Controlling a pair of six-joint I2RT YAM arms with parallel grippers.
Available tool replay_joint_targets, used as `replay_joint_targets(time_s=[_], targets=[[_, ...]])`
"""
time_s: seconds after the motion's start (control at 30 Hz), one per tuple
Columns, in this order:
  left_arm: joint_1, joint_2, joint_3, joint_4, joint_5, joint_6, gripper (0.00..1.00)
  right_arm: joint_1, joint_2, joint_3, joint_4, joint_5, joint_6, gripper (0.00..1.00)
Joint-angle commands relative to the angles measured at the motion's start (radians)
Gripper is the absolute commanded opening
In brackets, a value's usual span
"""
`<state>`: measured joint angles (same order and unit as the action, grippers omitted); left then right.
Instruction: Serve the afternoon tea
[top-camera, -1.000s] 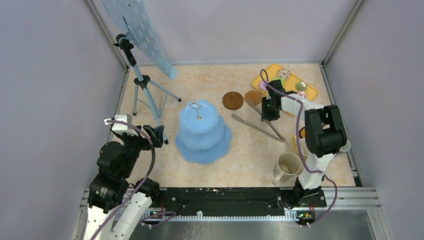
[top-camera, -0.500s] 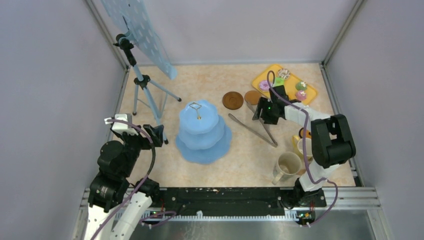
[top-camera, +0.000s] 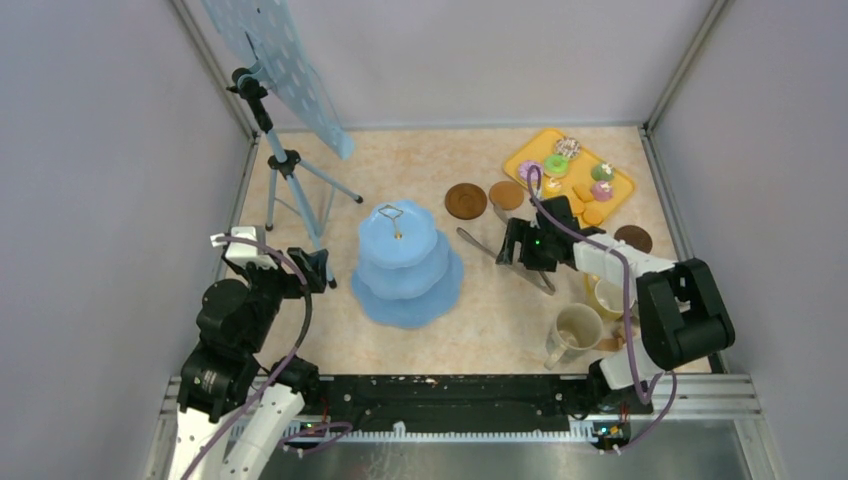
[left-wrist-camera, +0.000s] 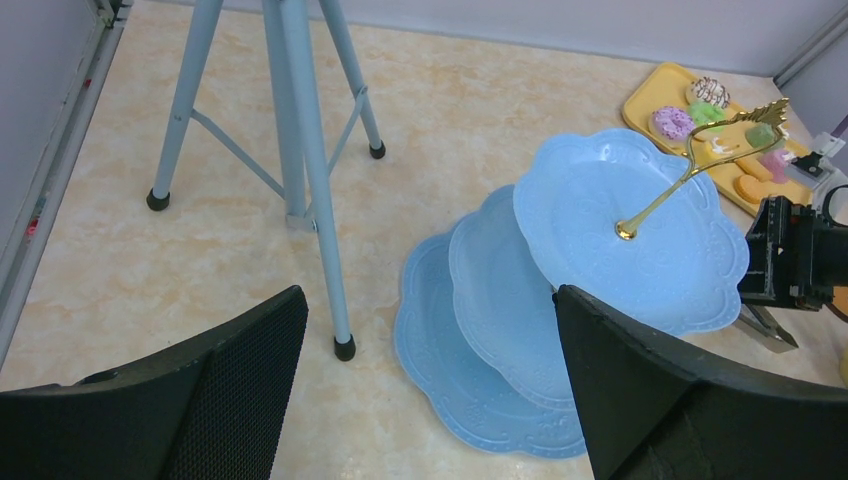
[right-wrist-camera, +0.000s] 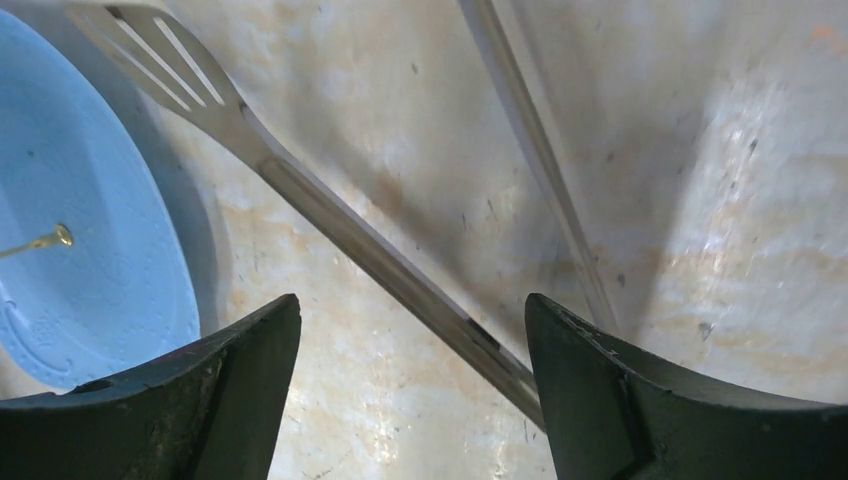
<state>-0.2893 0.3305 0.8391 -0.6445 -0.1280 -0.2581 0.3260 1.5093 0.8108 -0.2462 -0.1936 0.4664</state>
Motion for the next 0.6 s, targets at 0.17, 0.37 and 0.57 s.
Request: replay_joint_targets(time_s=[0.17, 0.37, 0.57], targets=[[0.005, 0.024, -0.010, 0.028, 0.005, 0.004, 0.99, 0.034, -0.125, 0.009, -0.002, 0.124, -0.036, 0.82], [0.009, 0.027, -0.011, 0.029, 0.008, 0.005, 0.99, 0.020, -0.120, 0.033, -0.007, 0.170, -0.117, 0.82], [0.011, 0.029, -0.010, 0.028, 0.009, 0.005, 0.99, -0.027, 0.029, 0.077, 0.007, 0.159, -0.100, 0.81]])
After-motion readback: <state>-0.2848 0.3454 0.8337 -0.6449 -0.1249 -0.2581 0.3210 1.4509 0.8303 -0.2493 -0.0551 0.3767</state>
